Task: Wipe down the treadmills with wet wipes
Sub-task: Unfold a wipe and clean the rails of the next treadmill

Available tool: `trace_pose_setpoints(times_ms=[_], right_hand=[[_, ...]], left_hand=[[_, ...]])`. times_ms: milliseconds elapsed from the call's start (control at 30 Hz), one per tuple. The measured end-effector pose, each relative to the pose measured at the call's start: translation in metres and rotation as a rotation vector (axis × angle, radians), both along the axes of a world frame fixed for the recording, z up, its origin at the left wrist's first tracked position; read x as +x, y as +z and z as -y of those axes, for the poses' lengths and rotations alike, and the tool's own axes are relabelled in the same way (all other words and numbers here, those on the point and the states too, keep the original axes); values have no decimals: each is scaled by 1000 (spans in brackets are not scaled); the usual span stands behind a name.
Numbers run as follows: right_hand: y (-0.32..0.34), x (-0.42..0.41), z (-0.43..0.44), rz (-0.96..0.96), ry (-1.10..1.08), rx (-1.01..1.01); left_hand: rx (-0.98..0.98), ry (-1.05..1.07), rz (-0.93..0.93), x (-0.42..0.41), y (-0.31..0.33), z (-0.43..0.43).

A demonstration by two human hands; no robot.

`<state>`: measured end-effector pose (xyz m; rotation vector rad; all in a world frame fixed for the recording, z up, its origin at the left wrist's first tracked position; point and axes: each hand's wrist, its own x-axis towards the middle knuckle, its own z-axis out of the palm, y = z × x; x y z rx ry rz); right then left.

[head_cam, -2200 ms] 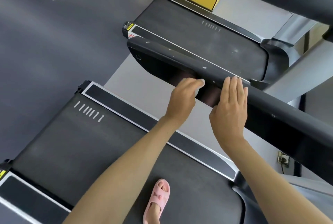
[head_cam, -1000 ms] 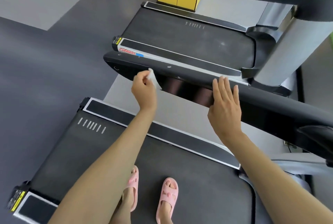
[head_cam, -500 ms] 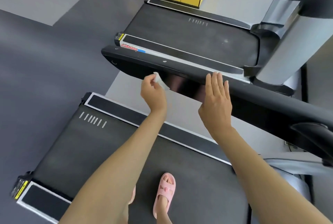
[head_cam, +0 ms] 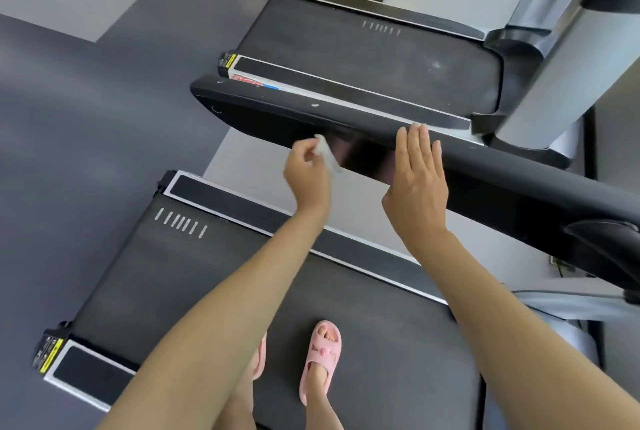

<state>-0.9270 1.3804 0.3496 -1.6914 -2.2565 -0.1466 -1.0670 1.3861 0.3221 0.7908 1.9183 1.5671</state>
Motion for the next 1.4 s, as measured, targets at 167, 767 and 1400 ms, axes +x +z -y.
trace_pose_setpoints(times_ms=[167,767,1400], right_hand=[[0,2,-1,3,5,-6],[14,37,-3,20,34,14],[30,103,26,1,-382,-60]], left_hand=[[-9,311,102,-60,11,-43],[39,-57,-49,13,7,0],[77,-338,-105,123,24,22]])
